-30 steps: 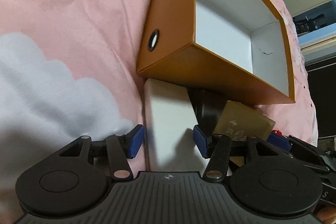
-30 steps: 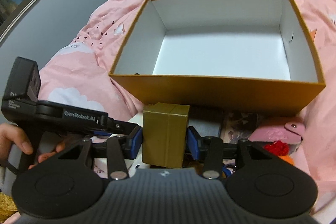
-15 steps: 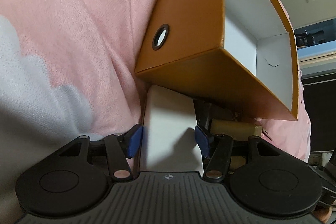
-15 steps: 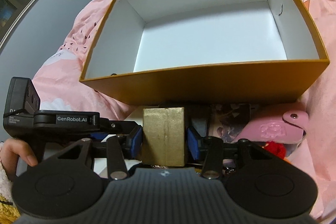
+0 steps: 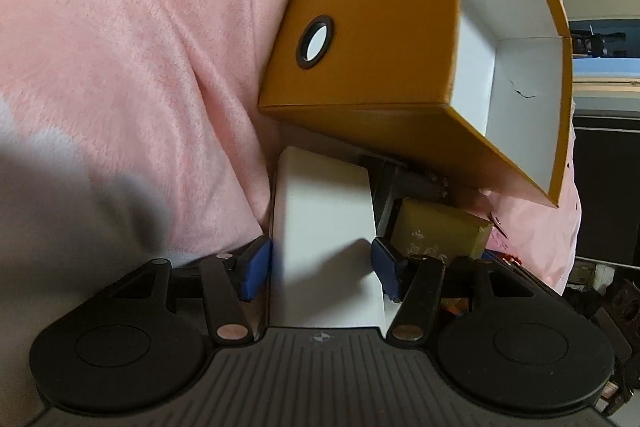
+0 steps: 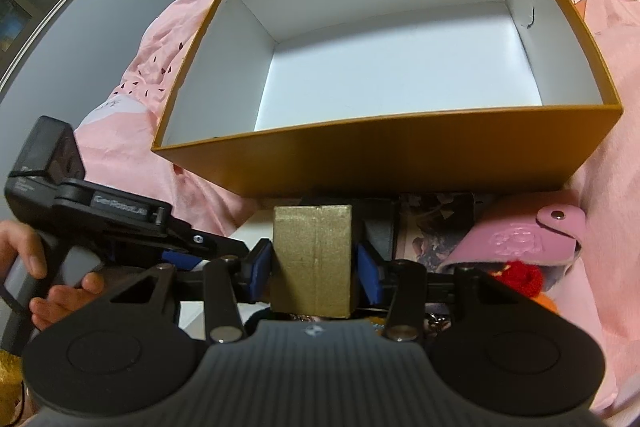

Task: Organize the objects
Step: 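Lift the gold cube with the right tool while the left tool lifts the white box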

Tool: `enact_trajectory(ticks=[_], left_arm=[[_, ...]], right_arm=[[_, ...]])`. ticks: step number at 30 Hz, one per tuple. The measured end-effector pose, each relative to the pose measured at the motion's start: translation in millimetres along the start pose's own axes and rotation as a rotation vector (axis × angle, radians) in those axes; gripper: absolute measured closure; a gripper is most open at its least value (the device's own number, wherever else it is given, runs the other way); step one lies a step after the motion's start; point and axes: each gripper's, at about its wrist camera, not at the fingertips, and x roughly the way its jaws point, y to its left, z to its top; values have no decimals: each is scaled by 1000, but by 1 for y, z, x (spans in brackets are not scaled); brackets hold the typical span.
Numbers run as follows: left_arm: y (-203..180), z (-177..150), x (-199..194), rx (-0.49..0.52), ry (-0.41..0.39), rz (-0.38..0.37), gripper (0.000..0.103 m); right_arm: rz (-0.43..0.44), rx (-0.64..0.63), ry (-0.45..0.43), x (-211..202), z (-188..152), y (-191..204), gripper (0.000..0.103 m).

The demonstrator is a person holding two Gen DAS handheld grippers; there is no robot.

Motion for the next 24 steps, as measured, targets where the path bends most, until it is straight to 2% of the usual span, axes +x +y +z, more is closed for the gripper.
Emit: enact_trajectory(ticks=[5, 9, 12, 17, 20, 24], left_arm=[[-6, -9, -1, 16, -46, 12, 35], [-11, -13, -9, 30, -90, 6, 48], [-18, -27, -23, 55, -163, 34, 61], [-30, -51, -48, 93, -280, 14, 64], [-37, -62, -46, 38, -284, -17, 65], [-22, -68, -28, -115, -281, -58, 63]], right_arm=[[11, 8, 7, 5, 0, 0, 53], [6, 10, 7, 2, -1, 1, 53], [15, 38, -2, -1, -2, -2, 53], [67, 87, -28, -11, -1, -3, 53], [76, 65, -31, -11, -2, 5, 53], [56, 29, -24, -5, -4, 14, 53]])
